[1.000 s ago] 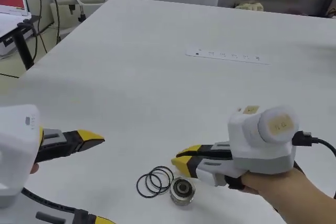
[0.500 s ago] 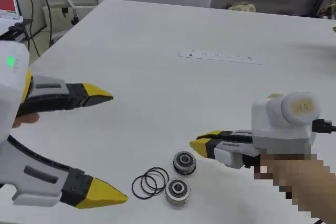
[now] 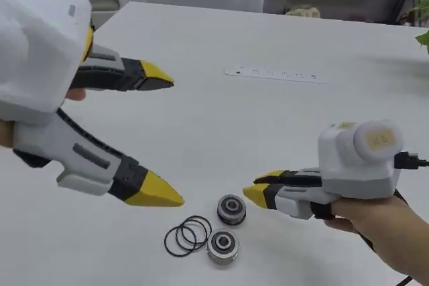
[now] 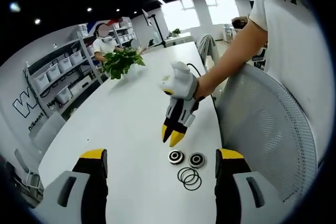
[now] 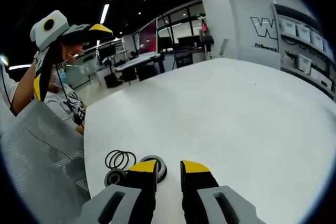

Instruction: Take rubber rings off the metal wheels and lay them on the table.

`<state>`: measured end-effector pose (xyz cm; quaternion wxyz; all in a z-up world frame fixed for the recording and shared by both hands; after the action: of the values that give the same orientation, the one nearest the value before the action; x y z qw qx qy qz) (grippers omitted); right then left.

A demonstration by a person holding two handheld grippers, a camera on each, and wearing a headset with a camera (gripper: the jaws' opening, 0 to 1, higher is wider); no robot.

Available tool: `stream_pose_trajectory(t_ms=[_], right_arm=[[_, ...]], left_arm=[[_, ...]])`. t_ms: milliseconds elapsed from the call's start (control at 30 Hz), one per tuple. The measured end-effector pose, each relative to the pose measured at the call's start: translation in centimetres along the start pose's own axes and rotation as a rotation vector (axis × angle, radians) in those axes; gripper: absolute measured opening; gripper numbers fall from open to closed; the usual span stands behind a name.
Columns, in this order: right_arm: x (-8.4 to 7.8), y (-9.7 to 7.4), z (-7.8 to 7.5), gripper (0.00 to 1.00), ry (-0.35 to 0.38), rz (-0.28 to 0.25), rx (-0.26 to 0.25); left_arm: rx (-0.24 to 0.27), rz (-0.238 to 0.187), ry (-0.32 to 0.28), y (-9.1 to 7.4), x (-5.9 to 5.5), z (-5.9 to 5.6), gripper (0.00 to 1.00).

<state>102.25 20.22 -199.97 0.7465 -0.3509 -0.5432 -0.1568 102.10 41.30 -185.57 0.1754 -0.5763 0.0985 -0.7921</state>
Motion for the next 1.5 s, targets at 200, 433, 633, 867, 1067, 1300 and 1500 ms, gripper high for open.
stream_pose_trajectory(t_ms=[200,433,633,867,1067,1300,1500], right_arm=[[-0.4,0.0,-0.1,0.14,-0.001,0.016,0.01],[-0.9,-0.1,-0.1,0.15,0.003,0.039,0.016],[-1.1,-0.1,-0.1,0.15,0.011,0.042,0.028],[-1.6,0.1,0.1,0.14,-0.011,0.08,0.045],[-1.7,0.0,0.2,0.13,-0.013,0.087,0.056],[-1.9,0.0,0.3,0.13,0.008,0.091,0.074],[-2.0,0.1,0.5,0.14,-0.006,0.109,0.086]], left_arm=[[-0.041,-0.03,0.019,2.7,0.8,1.4,0.8],[-0.027,-0.198,-0.083,6.6,0.8,1.8,0.72],[0.016,-0.136,-0.153,8.7,-2.6,1.6,0.67],[0.04,-0.129,-0.264,9.9,-7.0,-0.3,0.51],[-0.009,-0.094,-0.339,10.6,-9.1,-1.2,0.31],[-0.048,-0.019,-0.304,11.2,-10.8,-2.0,0.27],[-0.052,0.002,-0.312,11.8,-11.5,-2.2,0.14]])
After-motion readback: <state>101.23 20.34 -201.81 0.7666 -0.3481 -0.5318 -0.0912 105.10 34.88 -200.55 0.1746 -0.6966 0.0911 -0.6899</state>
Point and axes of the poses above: the centre of the closed fingertips' face, and the gripper's own axes: y roughly forward along the fingers, z roughly to its left, x roughly out of its top, the point moved 9 cm from there along -y, roughly backward along the fingers, and after that the axes turned 12 degrees about -z, right-handed, at the moved point
